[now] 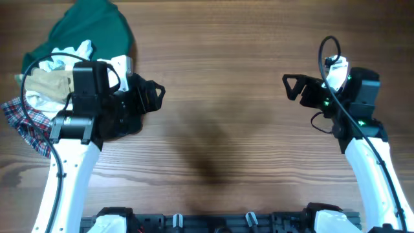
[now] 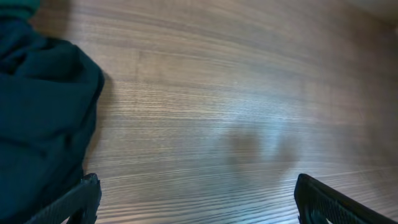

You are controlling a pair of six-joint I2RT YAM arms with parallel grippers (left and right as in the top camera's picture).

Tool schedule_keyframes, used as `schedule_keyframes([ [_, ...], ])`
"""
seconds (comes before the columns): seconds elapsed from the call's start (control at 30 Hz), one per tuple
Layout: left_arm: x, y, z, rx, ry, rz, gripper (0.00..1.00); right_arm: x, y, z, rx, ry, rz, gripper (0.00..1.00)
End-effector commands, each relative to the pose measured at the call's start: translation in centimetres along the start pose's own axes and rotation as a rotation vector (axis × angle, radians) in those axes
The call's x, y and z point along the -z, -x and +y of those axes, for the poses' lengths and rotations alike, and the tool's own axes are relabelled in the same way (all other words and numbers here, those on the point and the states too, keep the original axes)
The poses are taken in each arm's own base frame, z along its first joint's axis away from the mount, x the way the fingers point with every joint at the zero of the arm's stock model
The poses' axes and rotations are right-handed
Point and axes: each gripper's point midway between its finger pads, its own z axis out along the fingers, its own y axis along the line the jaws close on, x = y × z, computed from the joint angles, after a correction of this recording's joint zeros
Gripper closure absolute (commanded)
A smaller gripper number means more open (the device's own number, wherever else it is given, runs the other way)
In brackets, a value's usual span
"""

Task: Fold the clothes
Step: 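Move the left gripper to the dark green shirt on the pile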

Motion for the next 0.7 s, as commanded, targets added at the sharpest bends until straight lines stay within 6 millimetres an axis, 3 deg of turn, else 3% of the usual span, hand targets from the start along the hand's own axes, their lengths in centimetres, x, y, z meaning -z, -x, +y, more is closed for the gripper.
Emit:
schedule_keyframes([
  [0.0, -2.0, 0.0, 1.9, 0.030, 0.067, 0.048, 0.00, -0.8, 0.0, -0.5, -0.018, -0.015, 0.014, 0.01],
  [0.13, -6.1, -1.9, 6.3, 0.126, 0.236, 0.169, 0.00, -1.5, -1.0, -1.8, -0.044, -0.062, 0.053, 0.04],
  [0.2, -7.2, -2.7, 8.1, 0.162, 0.312, 0.202, 0.00, -1.9, -1.8, -2.1, -0.060, -0.071, 0.085, 0.06],
  [0.33, -6.9, -1.8, 10.7, 0.135, 0.462, 0.154, 0.00, -2.3, -2.6, -1.7, -0.060, -0.063, 0.116, 0.06],
  [0.43, -6.6, -0.4, 11.4, 0.113, 0.510, 0.094, 0.01, -2.7, -2.8, -0.5, -0.034, -0.034, 0.120, 0.06],
  [0.5, -6.4, 1.8, 10.8, 0.104, 0.495, 0.028, 0.00, -3.1, -3.1, 1.5, -0.006, 0.022, 0.128, 0.09],
  [0.53, -6.1, 3.4, 10.4, 0.102, 0.485, -0.021, 0.01, -3.2, -3.2, 2.4, 0.005, 0.050, 0.136, 0.19],
  [0.57, -5.2, 5.8, 10.1, 0.141, 0.474, -0.097, 0.00, -3.2, -3.0, 4.3, 0.040, 0.073, 0.146, 0.19],
  [0.6, -4.5, 7.3, 10.0, 0.173, 0.466, -0.138, 0.00, -3.2, -2.4, 5.4, 0.074, 0.070, 0.144, 0.15],
  [0.67, -2.2, 11.0, 9.5, 0.198, 0.410, -0.222, 0.01, -2.2, 0.5, 8.8, 0.175, 0.060, 0.111, 0.02],
])
